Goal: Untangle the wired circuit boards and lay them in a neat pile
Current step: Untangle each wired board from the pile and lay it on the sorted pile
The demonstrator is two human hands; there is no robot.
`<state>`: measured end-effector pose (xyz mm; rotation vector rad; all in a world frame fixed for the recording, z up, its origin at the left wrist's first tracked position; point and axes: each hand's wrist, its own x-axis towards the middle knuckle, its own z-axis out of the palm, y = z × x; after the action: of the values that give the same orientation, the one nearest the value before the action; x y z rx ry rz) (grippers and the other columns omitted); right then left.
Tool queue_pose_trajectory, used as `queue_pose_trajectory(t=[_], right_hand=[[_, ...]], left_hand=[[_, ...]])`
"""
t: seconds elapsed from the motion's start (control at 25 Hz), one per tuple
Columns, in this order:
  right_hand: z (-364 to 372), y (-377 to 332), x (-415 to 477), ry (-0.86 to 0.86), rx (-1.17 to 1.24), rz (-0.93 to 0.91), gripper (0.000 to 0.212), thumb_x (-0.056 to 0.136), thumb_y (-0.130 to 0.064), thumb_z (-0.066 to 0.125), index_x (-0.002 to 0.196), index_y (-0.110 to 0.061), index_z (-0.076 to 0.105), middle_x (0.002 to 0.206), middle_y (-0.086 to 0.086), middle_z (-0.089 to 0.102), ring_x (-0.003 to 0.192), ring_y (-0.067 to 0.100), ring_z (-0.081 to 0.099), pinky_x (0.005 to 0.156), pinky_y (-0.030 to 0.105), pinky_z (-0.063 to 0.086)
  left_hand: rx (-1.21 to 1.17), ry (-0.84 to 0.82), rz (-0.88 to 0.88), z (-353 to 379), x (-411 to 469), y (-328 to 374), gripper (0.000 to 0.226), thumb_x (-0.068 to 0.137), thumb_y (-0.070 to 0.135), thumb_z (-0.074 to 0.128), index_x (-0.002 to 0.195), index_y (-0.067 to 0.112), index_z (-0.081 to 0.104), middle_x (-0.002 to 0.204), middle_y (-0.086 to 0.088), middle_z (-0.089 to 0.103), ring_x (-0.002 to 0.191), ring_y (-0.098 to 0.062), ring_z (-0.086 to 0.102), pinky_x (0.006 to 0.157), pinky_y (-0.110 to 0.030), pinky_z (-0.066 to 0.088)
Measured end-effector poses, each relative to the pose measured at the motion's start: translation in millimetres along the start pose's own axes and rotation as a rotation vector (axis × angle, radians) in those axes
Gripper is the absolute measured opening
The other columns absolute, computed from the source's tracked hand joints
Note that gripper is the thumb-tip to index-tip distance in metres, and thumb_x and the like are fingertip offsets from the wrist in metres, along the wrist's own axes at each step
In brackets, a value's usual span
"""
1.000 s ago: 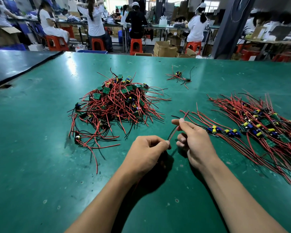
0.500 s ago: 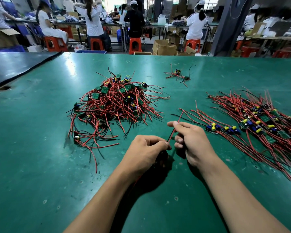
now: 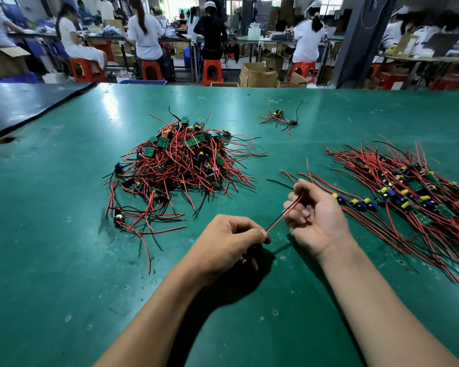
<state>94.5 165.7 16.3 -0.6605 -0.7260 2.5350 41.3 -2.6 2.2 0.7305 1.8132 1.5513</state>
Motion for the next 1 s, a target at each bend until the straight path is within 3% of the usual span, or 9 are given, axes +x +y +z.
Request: queue_pose_trajectory(t=[0.2,0.32,0.44,0.52,0.6,0.72,0.84,1.0], right_hand=[[-0.5,6.7,0.3,-0.014,-0.314,-0.128,0.027,0.096,-0.032,0.061,0.089,-0.007,0.068,0.067,-0.004,0.053,0.039,0.003,0.029,0.035,0.015,0.025],[0.1,22.2,-4.8,-0.135,-0.600,-0.079,0.027,0.093,-0.028,0.065,0.097,-0.002,0.073,0.071,0.001,0.054,0.043,0.005,0.035,0.037,0.015,0.028],[1.5,36.1,-10.5,-0.261,-0.750,-0.017,0.027,0.095,-0.025,0.065,0.101,0.001,0.072,0.063,0.006,0.058,0.039,0.009,0.044,0.035,0.016,0.032],[2.1,36.0,-9.6,-0.224,-0.775,-0.051,0.026,0.096,-0.028,0.063,0.095,-0.005,0.074,0.055,0.001,0.051,0.038,0.007,0.038,0.035,0.015,0.028],[1.0,30.6,-5.7,-0.140,-0.744,-0.116,0.026,0.098,-0.028,0.061,0.088,-0.007,0.075,0.054,-0.003,0.044,0.039,0.005,0.030,0.035,0.015,0.024],[-0.8,22.1,-0.4,-0.044,-0.571,-0.159,0.026,0.100,-0.021,0.057,0.086,-0.005,0.072,0.067,-0.004,0.056,0.041,0.004,0.029,0.035,0.015,0.024],[-0.4,13.6,0.5,-0.031,-0.316,-0.075,0.027,0.102,-0.024,0.052,0.090,-0.005,0.068,0.062,-0.008,0.061,0.037,0.003,0.029,0.033,0.015,0.024],[0.3,5.8,0.2,-0.045,-0.085,0.038,0.032,0.101,-0.026,0.051,0.079,-0.008,0.065,0.061,-0.003,0.049,0.035,0.004,0.028,0.032,0.014,0.023]], left_hand=[[-0.092,0.035,-0.005,-1.1,0.1,0.2,0.016,0.091,0.014,0.063,0.081,0.005,0.071,0.061,-0.008,0.064,0.044,-0.020,0.059,0.044,-0.019,0.043],[-0.213,0.094,0.001,-0.1,3.2,0.8,0.018,0.095,0.010,0.057,0.089,-0.005,0.066,0.062,-0.013,0.066,0.044,-0.019,0.059,0.042,-0.021,0.046],[-0.263,0.108,0.014,-0.9,3.3,1.1,0.021,0.096,0.010,0.056,0.089,-0.007,0.067,0.063,-0.013,0.066,0.044,-0.018,0.058,0.042,-0.023,0.048],[-0.268,0.084,0.012,-2.8,1.0,1.8,0.021,0.094,0.008,0.057,0.080,0.001,0.071,0.060,-0.012,0.063,0.041,-0.018,0.055,0.040,-0.022,0.046],[-0.249,0.038,-0.009,-2.7,-0.8,2.7,0.021,0.091,0.007,0.059,0.075,0.006,0.072,0.057,-0.012,0.061,0.039,-0.018,0.053,0.040,-0.021,0.045],[-0.170,-0.002,-0.020,-1.6,-1.4,2.7,0.019,0.090,0.009,0.061,0.075,0.008,0.074,0.057,-0.009,0.062,0.040,-0.018,0.053,0.042,-0.019,0.042],[-0.127,-0.030,-0.013,-1.1,-2.3,4.1,0.019,0.090,0.011,0.062,0.075,0.010,0.074,0.058,-0.007,0.063,0.043,-0.018,0.053,0.044,-0.020,0.041],[-0.104,-0.051,-0.026,-0.1,-2.6,5.2,0.021,0.091,0.013,0.061,0.074,0.012,0.073,0.059,-0.008,0.064,0.043,-0.019,0.054,0.044,-0.019,0.039]])
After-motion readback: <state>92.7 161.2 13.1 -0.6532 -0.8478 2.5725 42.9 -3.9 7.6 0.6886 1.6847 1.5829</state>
